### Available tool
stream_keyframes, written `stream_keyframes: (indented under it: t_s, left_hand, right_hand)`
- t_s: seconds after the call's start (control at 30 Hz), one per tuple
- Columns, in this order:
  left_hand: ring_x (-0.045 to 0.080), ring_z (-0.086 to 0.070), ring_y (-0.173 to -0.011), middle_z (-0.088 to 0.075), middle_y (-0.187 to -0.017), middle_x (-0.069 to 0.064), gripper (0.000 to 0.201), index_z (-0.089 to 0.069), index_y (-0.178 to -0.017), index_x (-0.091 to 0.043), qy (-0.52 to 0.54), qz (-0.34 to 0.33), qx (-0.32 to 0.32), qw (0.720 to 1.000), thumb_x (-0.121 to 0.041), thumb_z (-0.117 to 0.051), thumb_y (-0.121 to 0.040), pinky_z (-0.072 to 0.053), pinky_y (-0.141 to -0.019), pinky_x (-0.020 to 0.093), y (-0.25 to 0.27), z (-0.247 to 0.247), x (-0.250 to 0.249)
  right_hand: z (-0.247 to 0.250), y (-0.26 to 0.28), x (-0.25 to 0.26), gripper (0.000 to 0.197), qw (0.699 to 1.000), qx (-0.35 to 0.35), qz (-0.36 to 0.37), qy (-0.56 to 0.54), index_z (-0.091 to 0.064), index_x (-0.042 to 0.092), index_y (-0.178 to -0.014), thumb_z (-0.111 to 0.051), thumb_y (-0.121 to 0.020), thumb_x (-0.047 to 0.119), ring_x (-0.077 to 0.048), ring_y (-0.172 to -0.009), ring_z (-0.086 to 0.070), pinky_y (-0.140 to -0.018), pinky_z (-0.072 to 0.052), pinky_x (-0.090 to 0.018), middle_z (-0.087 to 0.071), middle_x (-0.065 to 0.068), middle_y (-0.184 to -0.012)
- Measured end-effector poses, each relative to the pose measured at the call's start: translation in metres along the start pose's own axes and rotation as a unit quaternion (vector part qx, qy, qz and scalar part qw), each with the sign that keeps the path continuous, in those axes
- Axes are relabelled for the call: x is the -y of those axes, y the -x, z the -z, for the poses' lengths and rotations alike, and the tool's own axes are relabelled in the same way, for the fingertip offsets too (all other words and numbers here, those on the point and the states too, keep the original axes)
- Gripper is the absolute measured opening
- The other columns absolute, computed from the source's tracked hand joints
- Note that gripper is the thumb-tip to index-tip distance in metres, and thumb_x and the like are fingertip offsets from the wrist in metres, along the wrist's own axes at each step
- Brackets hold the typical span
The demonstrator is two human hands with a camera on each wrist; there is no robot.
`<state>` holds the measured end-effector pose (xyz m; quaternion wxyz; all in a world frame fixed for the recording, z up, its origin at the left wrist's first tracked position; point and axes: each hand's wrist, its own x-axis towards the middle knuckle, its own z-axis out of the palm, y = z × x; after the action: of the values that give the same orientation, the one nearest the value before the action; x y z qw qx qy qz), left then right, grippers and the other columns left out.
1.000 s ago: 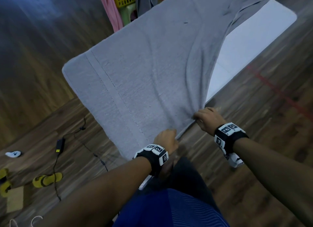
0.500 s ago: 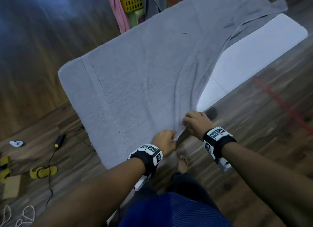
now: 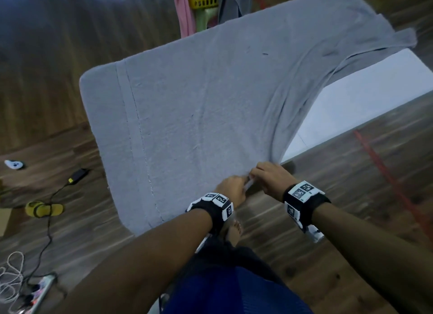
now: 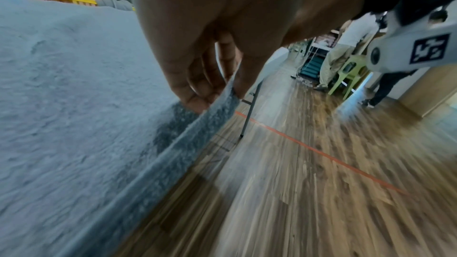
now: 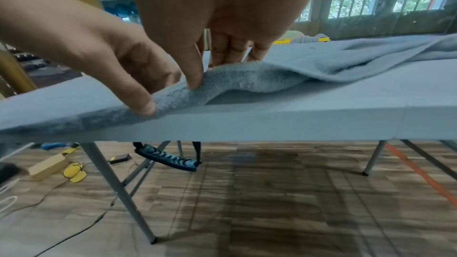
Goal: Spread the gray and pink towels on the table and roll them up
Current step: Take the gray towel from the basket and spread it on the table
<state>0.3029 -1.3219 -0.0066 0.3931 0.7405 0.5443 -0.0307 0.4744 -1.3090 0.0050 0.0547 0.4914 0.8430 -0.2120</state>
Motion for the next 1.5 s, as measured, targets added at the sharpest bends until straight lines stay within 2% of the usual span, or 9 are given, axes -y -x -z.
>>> stream_keyframes:
  t_s: [0.2, 0.33, 0.47, 0.6, 0.77, 1.0, 1.13, 1.33, 1.5]
  left_hand:
    - [0.036, -0.057, -0.078, -0.058, -0.083, 0.012, 0.009, -0.05, -0.075, -0.016, -0.006, -0.024, 0.012, 1.0, -0.008, -0.053, -0.076, -0.047, -0.063, 0.038, 0.007, 0.012, 0.0]
    - [0.033, -0.057, -0.09, -0.06, -0.099, 0.011, 0.01, -0.055, -0.089, -0.015, -0.009, -0.004, -0.027, 1.0, -0.014, -0.058, -0.079, -0.045, -0.069, 0.035, 0.008, 0.013, -0.007]
    - [0.028, -0.051, -0.105, -0.055, -0.116, 0.007, 0.038, -0.05, -0.114, -0.016, -0.018, -0.006, -0.061, 0.998, -0.028, -0.066, -0.081, -0.045, -0.086, 0.041, -0.005, 0.005, -0.031]
    - [0.032, -0.058, -0.1, -0.062, -0.111, 0.011, 0.023, -0.058, -0.109, -0.016, 0.004, 0.021, -0.047, 0.999, -0.018, -0.059, -0.086, -0.047, -0.079, 0.039, -0.018, -0.003, -0.052]
    - [0.034, -0.059, -0.089, -0.063, -0.097, 0.012, 0.013, -0.06, -0.089, -0.013, 0.017, 0.064, -0.075, 0.995, -0.008, -0.056, -0.077, -0.04, -0.065, 0.031, -0.016, -0.009, -0.063]
    - [0.029, -0.051, -0.104, -0.055, -0.114, 0.01, 0.029, -0.053, -0.11, -0.012, -0.02, 0.057, -0.123, 0.991, -0.017, -0.061, -0.083, -0.043, -0.081, 0.039, -0.025, -0.023, -0.075]
    - [0.032, -0.057, -0.097, -0.059, -0.108, 0.011, 0.02, -0.059, -0.103, -0.01, -0.039, 0.077, -0.09, 0.992, -0.005, -0.051, -0.085, -0.045, -0.077, 0.038, -0.032, -0.029, -0.081]
    - [0.033, -0.056, -0.091, -0.059, -0.1, 0.012, 0.015, -0.058, -0.095, -0.007, -0.032, 0.105, -0.103, 0.989, -0.008, -0.05, -0.081, -0.045, -0.071, 0.037, -0.025, -0.03, -0.078]
    - [0.027, -0.051, -0.103, -0.055, -0.112, 0.009, 0.028, -0.055, -0.11, -0.012, -0.013, 0.061, -0.131, 0.989, -0.018, -0.062, -0.084, -0.043, -0.081, 0.035, -0.044, -0.032, -0.09]
  right_hand:
    - [0.015, 0.003, -0.033, 0.029, 0.996, -0.045, -0.066, 0.039, -0.07, 0.022, -0.086, -0.082, -0.061, 0.012, -0.031, -0.091, -0.055, -0.08, -0.042, -0.042, -0.057, -0.004, -0.091]
    - [0.016, 0.012, -0.037, 0.029, 0.998, -0.058, -0.029, 0.026, -0.073, 0.025, -0.081, -0.083, -0.058, 0.009, -0.03, -0.085, -0.056, -0.075, -0.044, -0.04, -0.056, -0.002, -0.085]
    - [0.012, 0.018, -0.039, 0.034, 1.0, -0.022, 0.009, -0.012, -0.073, 0.02, -0.097, -0.072, -0.068, 0.002, -0.028, -0.085, -0.058, -0.075, -0.045, -0.04, -0.062, -0.003, -0.088]
    - [0.016, 0.016, -0.053, 0.03, 0.998, -0.015, 0.061, -0.015, -0.07, 0.018, -0.098, -0.066, -0.074, 0.002, -0.028, -0.076, -0.058, -0.067, -0.048, -0.039, -0.059, -0.006, -0.083]
    - [0.033, 0.012, -0.099, 0.024, 0.998, -0.041, -0.048, 0.015, -0.065, 0.014, -0.093, -0.068, -0.07, 0.007, -0.033, -0.087, -0.058, -0.077, -0.042, -0.04, -0.061, -0.008, -0.092]
    - [0.033, 0.039, -0.123, 0.012, 0.999, 0.012, 0.022, -0.024, -0.066, 0.013, -0.093, -0.063, -0.082, 0.01, -0.032, -0.079, -0.059, -0.071, -0.045, -0.039, -0.06, -0.008, -0.085]
    - [0.04, 0.034, -0.137, 0.026, 0.999, 0.017, 0.009, -0.031, -0.061, 0.013, -0.105, -0.059, -0.081, 0.001, -0.028, -0.089, -0.054, -0.074, -0.046, -0.038, -0.055, -0.01, -0.099]
    - [0.049, 0.03, -0.172, 0.016, 0.999, -0.021, -0.048, 0.011, -0.065, 0.014, -0.085, -0.063, -0.074, 0.003, -0.033, -0.083, -0.059, -0.077, -0.039, -0.039, -0.063, -0.008, -0.084]
    - [0.048, 0.043, -0.178, 0.014, 1.0, -0.016, 0.01, 0.004, -0.073, 0.012, -0.092, -0.066, -0.081, 0.008, -0.034, -0.082, -0.061, -0.076, -0.043, -0.041, -0.064, -0.009, -0.083]
